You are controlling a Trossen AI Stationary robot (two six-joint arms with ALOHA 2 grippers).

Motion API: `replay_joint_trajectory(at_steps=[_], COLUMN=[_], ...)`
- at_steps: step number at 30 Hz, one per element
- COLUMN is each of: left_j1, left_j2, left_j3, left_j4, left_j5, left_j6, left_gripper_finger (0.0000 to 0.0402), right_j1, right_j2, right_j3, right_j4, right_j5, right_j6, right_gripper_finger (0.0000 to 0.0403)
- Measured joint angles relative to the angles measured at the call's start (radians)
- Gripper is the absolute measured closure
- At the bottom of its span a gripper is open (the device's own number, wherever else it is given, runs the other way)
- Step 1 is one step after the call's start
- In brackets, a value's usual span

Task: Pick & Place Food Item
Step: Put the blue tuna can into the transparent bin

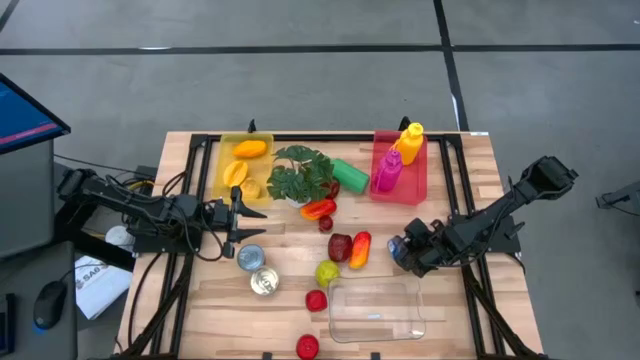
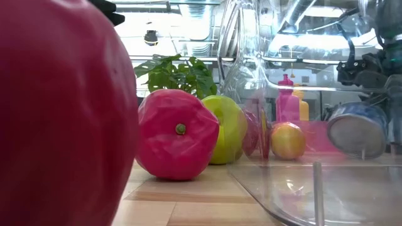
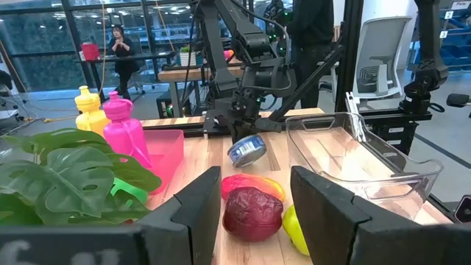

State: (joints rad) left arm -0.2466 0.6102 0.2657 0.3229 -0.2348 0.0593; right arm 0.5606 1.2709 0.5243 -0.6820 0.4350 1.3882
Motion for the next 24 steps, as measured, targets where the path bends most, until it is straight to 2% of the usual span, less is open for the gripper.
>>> replay_joint_trajectory(at_steps=[7, 24], left_j1=[0.000, 0.000], left_j2=[0.000, 0.000], left_j3=[0.000, 0.000], left_j4=[0.000, 0.000], left_j5=[0.000, 0.000], left_j6=[-0.015, -0.023], left_gripper_finger=[0.0248, 0.0248], right_j1=[0.000, -0.039], right_j2=[0.000, 0.000], right_j3=[0.000, 0.000], right_j4=[-0.006, -0.114], right_j5=[-0.034, -0.216], right_j6=[0.001, 0.002], right_gripper_finger=[0.0403, 0.0403])
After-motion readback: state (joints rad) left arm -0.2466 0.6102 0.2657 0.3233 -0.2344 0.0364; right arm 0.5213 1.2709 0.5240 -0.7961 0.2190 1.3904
